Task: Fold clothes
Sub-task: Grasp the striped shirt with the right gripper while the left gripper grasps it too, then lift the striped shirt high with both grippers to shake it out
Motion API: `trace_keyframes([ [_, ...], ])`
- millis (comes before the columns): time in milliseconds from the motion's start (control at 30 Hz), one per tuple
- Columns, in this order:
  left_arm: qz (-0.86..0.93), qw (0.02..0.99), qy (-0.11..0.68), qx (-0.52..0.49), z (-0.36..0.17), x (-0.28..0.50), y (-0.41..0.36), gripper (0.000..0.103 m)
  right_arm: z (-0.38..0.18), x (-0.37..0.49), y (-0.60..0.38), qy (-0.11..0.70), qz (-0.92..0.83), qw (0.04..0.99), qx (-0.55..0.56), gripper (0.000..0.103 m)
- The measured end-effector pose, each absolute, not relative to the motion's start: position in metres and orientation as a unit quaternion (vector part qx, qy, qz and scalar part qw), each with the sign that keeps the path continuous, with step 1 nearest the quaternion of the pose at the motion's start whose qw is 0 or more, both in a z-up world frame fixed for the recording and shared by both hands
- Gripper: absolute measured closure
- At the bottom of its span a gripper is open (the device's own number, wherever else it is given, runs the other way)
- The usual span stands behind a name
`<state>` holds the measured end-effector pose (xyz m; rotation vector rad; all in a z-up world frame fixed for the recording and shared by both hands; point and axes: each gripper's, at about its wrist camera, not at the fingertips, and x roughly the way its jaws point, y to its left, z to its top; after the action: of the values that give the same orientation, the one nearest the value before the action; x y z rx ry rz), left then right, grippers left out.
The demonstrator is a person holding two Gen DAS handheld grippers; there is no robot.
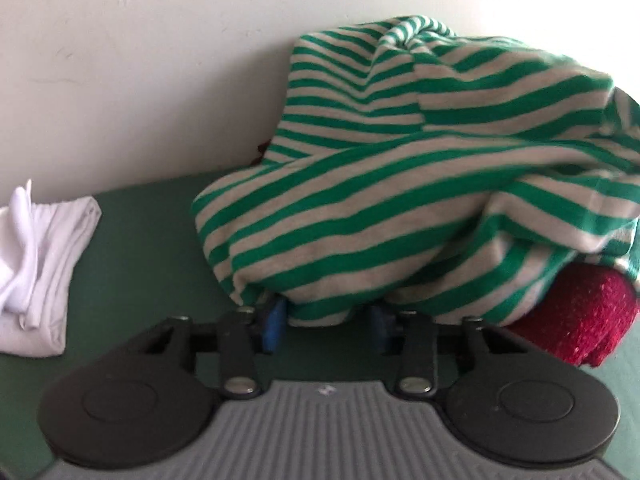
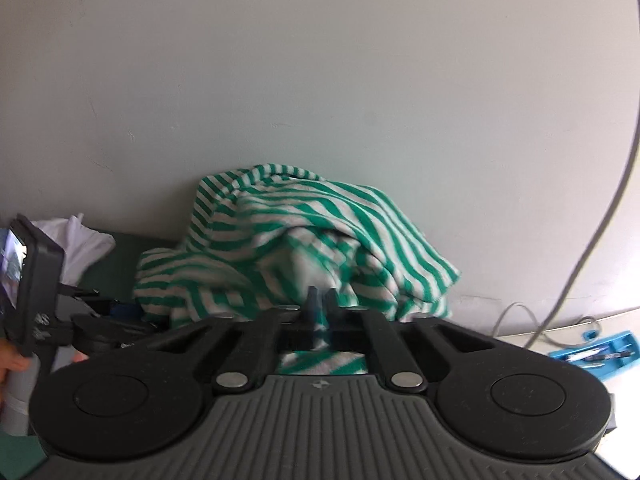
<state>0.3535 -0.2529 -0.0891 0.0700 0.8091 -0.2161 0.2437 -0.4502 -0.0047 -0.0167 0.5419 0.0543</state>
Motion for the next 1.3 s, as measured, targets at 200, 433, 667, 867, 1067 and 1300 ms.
trace_keyframes([
  [200,-0.083,0.923,0.375,0.014,-0.084,0.357,-0.247,0.097,-0.009,0.250,-0.445,0.275,0.029,0.961,-0.004,0.103],
  [433,-0.106,0.942,0.318,0.004,-0.032,0.314,-0.236,0.098,-0.008,0.271,-0.435,0.265,0.013,0.964,0.012,0.014],
  [667,-0.103,0.952,0.288,-0.004,-0.004,0.263,-0.214,0.103,-0.008,0.289,-0.444,0.296,0.020,0.945,0.134,0.091],
  [867,-0.103,0.957,0.270,0.007,0.013,0.213,-0.180,0.103,0.075,0.217,-0.442,0.202,0.123,0.954,0.182,0.092],
  [1067,-0.139,0.949,0.280,0.039,-0.018,0.169,-0.185,0.038,0.143,0.137,-0.418,0.100,0.222,0.953,0.180,0.092],
  [1300,-0.121,0.960,0.234,0.092,-0.057,0.157,-0.253,0.024,0.155,0.093,-0.402,0.098,0.248,0.943,0.201,0.092],
])
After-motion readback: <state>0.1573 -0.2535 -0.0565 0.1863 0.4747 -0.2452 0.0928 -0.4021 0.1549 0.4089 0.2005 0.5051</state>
